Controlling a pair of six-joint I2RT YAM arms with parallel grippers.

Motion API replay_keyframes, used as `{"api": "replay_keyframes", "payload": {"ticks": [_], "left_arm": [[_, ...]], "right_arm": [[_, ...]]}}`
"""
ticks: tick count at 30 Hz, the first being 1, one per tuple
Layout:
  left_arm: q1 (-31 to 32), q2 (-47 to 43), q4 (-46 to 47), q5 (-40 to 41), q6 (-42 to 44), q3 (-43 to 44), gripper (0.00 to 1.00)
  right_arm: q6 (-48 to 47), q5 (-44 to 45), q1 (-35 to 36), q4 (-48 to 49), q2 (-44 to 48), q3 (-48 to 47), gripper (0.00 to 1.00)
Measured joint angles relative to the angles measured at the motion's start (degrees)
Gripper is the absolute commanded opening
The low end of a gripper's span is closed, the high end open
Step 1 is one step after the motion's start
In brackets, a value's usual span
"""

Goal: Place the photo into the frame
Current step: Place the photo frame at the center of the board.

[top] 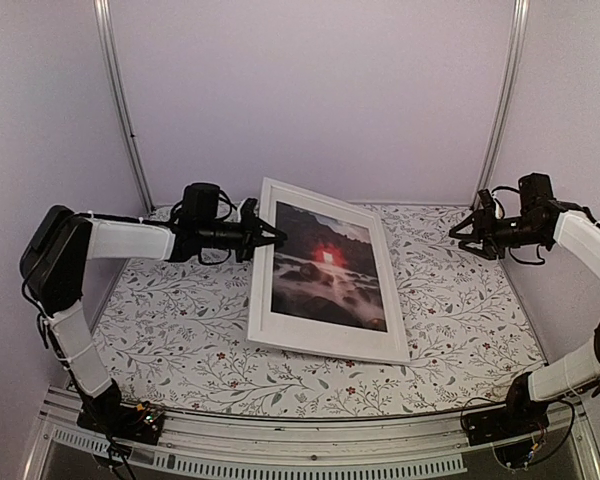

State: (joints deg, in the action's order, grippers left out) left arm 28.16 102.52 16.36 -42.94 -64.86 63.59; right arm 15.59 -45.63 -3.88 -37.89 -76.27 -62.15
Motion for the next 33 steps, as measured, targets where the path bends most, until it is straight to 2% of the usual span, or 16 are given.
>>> {"api": "replay_keyframes", "payload": {"ticks": [8, 14, 21, 23, 26, 33], "left_arm": [[1.0, 6.6, 4.5, -0.4, -2.3, -0.8, 0.06], [1.4, 8.4, 6.5, -1.2, -3.2, -1.1, 0.18], [1.4, 9.7, 10.4, -3.3, -4.2, -2.1, 0.39], [1.4, 10.0, 11.6, -3.6, -4.5, -2.9, 0.42], [1.3, 10.1, 12.3, -4.0, -4.3, -4.5, 0.52], [0.0, 9.9, 9.2, -3.1, -0.3, -8.3, 0.59]], "right_arm": [[0.0, -0.1, 0.0, 0.7, 0.0, 1.0, 0.56], [0.0, -0.2, 0.0, 1.1, 0.0, 1.2, 0.56], [0.0, -0.2, 0.0, 1.1, 0.0, 1.8, 0.56], [0.0, -0.2, 0.0, 1.1, 0.0, 1.8, 0.56], [0.0, -0.2, 0.0, 1.1, 0.0, 1.8, 0.56], [0.0, -0.5, 0.0, 1.4, 0.0, 2.2, 0.56]]}}
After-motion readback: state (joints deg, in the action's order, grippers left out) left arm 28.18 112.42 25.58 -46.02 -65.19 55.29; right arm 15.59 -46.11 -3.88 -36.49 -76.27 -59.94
